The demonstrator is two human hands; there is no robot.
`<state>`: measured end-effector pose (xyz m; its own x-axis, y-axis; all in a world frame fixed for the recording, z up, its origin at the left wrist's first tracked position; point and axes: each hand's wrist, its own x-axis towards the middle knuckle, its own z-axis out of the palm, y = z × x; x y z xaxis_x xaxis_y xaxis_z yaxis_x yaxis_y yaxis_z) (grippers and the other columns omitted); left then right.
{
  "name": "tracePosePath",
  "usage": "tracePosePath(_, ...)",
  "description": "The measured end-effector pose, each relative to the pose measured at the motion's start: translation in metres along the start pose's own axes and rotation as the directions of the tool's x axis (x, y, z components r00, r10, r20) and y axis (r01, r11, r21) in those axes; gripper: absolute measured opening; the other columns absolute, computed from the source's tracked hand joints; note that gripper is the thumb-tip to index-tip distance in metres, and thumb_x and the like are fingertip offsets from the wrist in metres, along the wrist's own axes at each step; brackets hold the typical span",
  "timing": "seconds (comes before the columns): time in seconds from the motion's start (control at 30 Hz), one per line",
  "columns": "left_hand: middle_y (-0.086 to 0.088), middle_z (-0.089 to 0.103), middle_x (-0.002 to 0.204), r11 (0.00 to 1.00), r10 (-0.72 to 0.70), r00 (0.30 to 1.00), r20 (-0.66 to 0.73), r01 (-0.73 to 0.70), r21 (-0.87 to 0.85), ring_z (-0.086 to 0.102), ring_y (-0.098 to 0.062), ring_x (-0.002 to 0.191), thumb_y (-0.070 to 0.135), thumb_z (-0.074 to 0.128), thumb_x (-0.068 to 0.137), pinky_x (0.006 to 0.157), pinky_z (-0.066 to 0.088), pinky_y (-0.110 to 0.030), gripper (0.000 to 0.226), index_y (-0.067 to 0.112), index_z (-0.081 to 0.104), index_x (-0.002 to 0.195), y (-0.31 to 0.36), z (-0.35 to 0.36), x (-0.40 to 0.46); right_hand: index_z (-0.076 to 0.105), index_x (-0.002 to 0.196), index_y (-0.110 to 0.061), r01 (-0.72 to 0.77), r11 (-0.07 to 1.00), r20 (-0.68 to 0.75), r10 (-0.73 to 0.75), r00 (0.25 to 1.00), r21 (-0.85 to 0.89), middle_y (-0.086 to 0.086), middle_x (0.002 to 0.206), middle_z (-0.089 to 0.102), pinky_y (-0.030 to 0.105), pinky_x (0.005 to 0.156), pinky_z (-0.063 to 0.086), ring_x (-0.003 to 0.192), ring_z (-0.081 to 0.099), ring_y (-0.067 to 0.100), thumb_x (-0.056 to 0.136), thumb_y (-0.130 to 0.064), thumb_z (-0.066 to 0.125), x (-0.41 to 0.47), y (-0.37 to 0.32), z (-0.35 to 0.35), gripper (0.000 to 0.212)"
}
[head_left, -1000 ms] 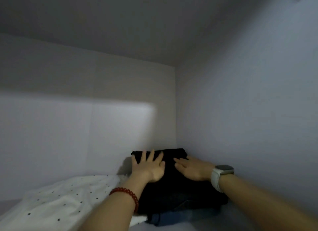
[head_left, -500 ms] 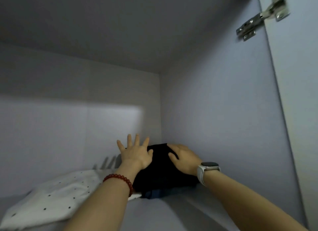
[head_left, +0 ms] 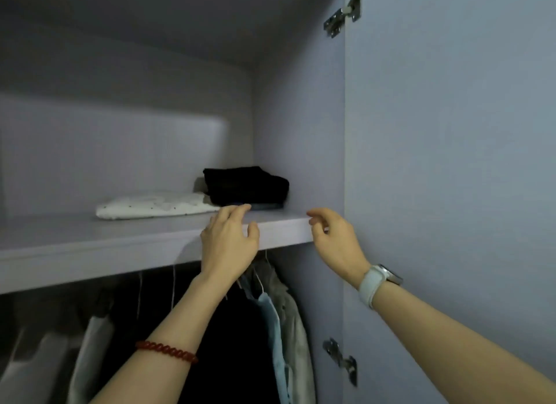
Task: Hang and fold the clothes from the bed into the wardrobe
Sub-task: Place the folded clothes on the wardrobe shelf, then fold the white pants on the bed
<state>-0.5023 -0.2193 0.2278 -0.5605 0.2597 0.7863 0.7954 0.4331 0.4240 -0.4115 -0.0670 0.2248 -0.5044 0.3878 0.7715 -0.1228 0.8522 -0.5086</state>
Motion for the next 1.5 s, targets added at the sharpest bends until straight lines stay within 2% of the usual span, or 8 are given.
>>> tracePosePath(0.1, -0.002, 0.048, 0.134, 0.994, -0.083, 0.992, 0.094, 0.089, -0.066, 0.044, -0.021, 0.124, 0.026, 0.049, 0.094, 0.104, 0.034, -0.036, 0.037, 0.016, 0.053, 0.13, 0.021, 0.0, -0.092, 0.06, 0.116, -0.012, -0.12, 0.992, 0.066, 0.116, 0.991, 0.05, 0.005, 0.103, 0.066, 0.036, 0.088, 0.047, 0.092, 0.059, 0.022, 0.093, -0.009, 0.041, -0.082, 0.0, -0.034, 0.03)
tracePosePath(0.23, -0.001, 0.052, 0.13, 0.955, -0.223, 0.946, 0.234, 0.26, -0.145, 0.047, -0.018, 0.122, 0.028, 0.049, 0.095, 0.103, 0.038, -0.036, 0.035, 0.016, 0.055, 0.128, 0.034, 0.004, -0.193, 0.063, 0.105, -0.013, -0.276, 0.954, 0.121, 0.261, 0.958, 0.122, -0.001, 0.088, 0.065, 0.01, 0.067, 0.041, 0.071, 0.058, -0.002, 0.094, -0.007, 0.041, -0.172, 0.003, -0.066, 0.025)
tracePosePath(0.37, -0.002, 0.055, 0.127, 0.878, -0.348, 0.827, 0.442, 0.452, -0.155, 0.051, -0.015, 0.117, 0.026, 0.048, 0.096, 0.096, 0.039, -0.025, 0.033, 0.015, 0.056, 0.126, 0.06, -0.005, -0.31, 0.061, 0.093, -0.015, -0.487, 0.857, 0.189, 0.457, 0.869, 0.165, -0.009, 0.076, 0.062, 0.013, 0.072, 0.042, 0.079, 0.059, 0.011, 0.094, -0.003, 0.04, -0.283, 0.0, -0.105, 0.025)
tracePosePath(0.5, -0.008, 0.061, 0.12, 0.809, -0.386, 0.719, 0.578, 0.565, -0.163, 0.056, -0.021, 0.111, 0.02, 0.05, 0.095, 0.09, 0.039, -0.023, 0.029, 0.009, 0.06, 0.12, 0.081, -0.009, -0.378, 0.063, 0.097, -0.005, -0.656, 0.739, 0.235, 0.618, 0.75, 0.153, -0.005, 0.071, 0.06, 0.007, 0.063, 0.041, 0.066, 0.056, 0.001, 0.094, 0.0, 0.039, -0.366, -0.002, -0.129, 0.025)
tracePosePath(0.7, -0.015, 0.066, 0.11, 0.786, -0.247, 0.601, 0.76, 0.583, -0.205, 0.061, -0.028, 0.107, 0.015, 0.055, 0.092, 0.096, 0.044, -0.035, 0.026, 0.003, 0.063, 0.114, 0.126, -0.024, -0.465, 0.061, 0.101, 0.0, -0.855, 0.491, 0.096, 0.855, 0.51, 0.17, 0.005, 0.074, 0.061, 0.004, 0.053, 0.04, 0.064, 0.056, 0.009, 0.095, -0.001, 0.038, -0.503, -0.031, -0.179, 0.024)
tracePosePath(0.9, -0.014, 0.066, 0.111, 0.832, 0.065, 0.526, 0.848, 0.441, -0.338, 0.062, -0.026, 0.103, 0.012, 0.055, 0.092, 0.078, 0.037, -0.015, 0.025, 0.002, 0.063, 0.113, 0.154, -0.073, -0.523, 0.06, 0.096, -0.009, -0.892, 0.397, -0.163, 0.915, 0.368, 0.215, 0.001, 0.073, 0.061, 0.005, 0.054, 0.041, 0.066, 0.056, 0.009, 0.096, -0.007, 0.038, -0.601, -0.108, -0.205, 0.022)
tracePosePath(1.2, -0.008, 0.066, 0.108, 0.78, 0.556, 0.046, 0.83, 0.317, -0.54, 0.062, -0.02, 0.1, 0.019, 0.054, 0.093, 0.081, 0.04, -0.02, 0.023, 0.01, 0.065, 0.111, 0.21, -0.191, -0.675, 0.063, 0.1, -0.007, -0.927, 0.117, -0.5, 0.862, -0.083, 0.356, 0.005, 0.086, 0.064, 0.022, 0.066, 0.043, 0.075, 0.058, 0.016, 0.096, -0.015, 0.039, -0.789, -0.297, -0.247, 0.025)
tracePosePath(1.5, -0.001, 0.061, 0.118, 0.586, 0.79, -0.395, 0.47, 0.256, -0.769, 0.053, -0.006, 0.094, 0.024, 0.05, 0.095, 0.081, 0.037, -0.016, 0.027, 0.015, 0.062, 0.117, 0.256, -0.354, -0.839, 0.06, 0.104, -0.01, -0.776, 0.014, -0.633, 0.588, -0.504, 0.631, 0.003, 0.089, 0.063, 0.02, 0.06, 0.042, 0.079, 0.057, 0.016, 0.097, -0.016, 0.036, -0.962, -0.486, -0.245, 0.026)
